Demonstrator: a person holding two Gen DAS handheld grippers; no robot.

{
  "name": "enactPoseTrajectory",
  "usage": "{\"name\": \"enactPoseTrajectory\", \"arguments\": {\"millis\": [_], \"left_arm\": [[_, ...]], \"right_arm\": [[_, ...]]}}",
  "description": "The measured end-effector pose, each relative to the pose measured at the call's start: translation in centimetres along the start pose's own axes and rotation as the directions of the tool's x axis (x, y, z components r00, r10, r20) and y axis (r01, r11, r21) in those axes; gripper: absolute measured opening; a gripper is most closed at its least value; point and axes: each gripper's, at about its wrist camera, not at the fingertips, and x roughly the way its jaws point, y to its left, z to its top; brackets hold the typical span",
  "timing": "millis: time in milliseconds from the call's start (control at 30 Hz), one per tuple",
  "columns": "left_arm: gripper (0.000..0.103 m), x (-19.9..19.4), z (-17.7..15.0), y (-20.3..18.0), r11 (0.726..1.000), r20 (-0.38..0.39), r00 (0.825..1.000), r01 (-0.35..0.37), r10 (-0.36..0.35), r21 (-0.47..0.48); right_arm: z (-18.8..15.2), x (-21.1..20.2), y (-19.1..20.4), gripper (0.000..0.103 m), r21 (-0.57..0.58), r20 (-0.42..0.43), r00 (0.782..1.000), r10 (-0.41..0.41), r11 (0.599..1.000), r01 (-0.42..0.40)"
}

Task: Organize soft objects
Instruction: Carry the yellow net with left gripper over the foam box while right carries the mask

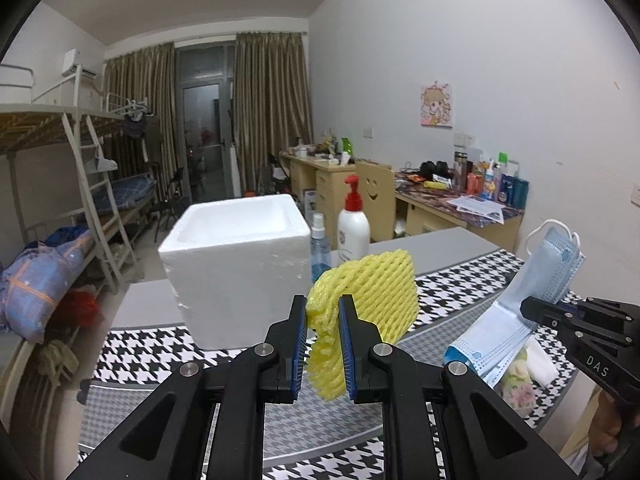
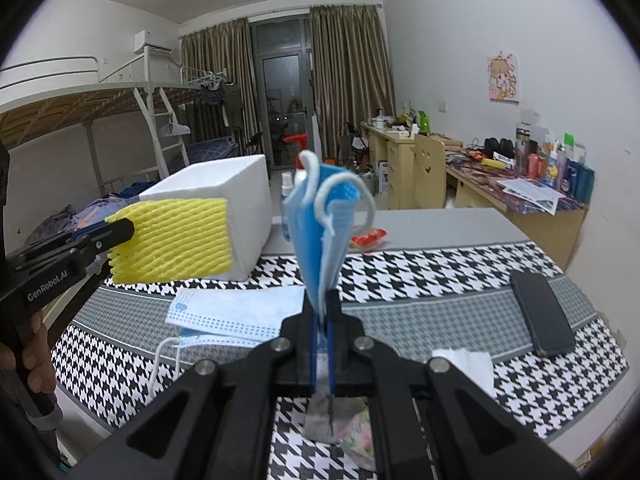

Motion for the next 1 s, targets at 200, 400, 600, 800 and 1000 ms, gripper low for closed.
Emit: {"name": "enactPoseTrajectory", "arguments": {"millis": [200,400,600,800,1000], "left_arm": [[0.017,0.3,0.7,1.0,0.999,0.016,0.999,-0.034,0.034,-0.006],[0.017,0.6,1.2,2.3,0.998,0.027,0.998,-0.061,0.062,-0.023],[0.017,0.9,1.3,3.4,0.995,0.031,0.995,-0.090,0.091,-0.036],[0.017,1.3,1.6,4.4,0.992,0.028,0.993,-0.113,0.114,-0.048],[0.017,1.4,2.3,5.2,0.991,0.045,0.992,-0.117,0.120,-0.065]], "right_arm": [[1.6,0.6,0.8,0.006,-0.024,0.021,1.000,0.012,1.000,-0.012],[3.1,1.1,1.9,0.006,-0.047,0.041,0.999,0.025,0.999,-0.023],[4.4,1.5,2.9,0.006,-0.062,0.053,0.998,0.034,0.998,-0.031],[5.6,2.1,3.8,0.006,-0.063,0.061,0.997,0.038,0.997,-0.034],[6.5,2.7,4.5,0.006,-0.067,0.068,0.997,0.044,0.997,-0.039]]}}
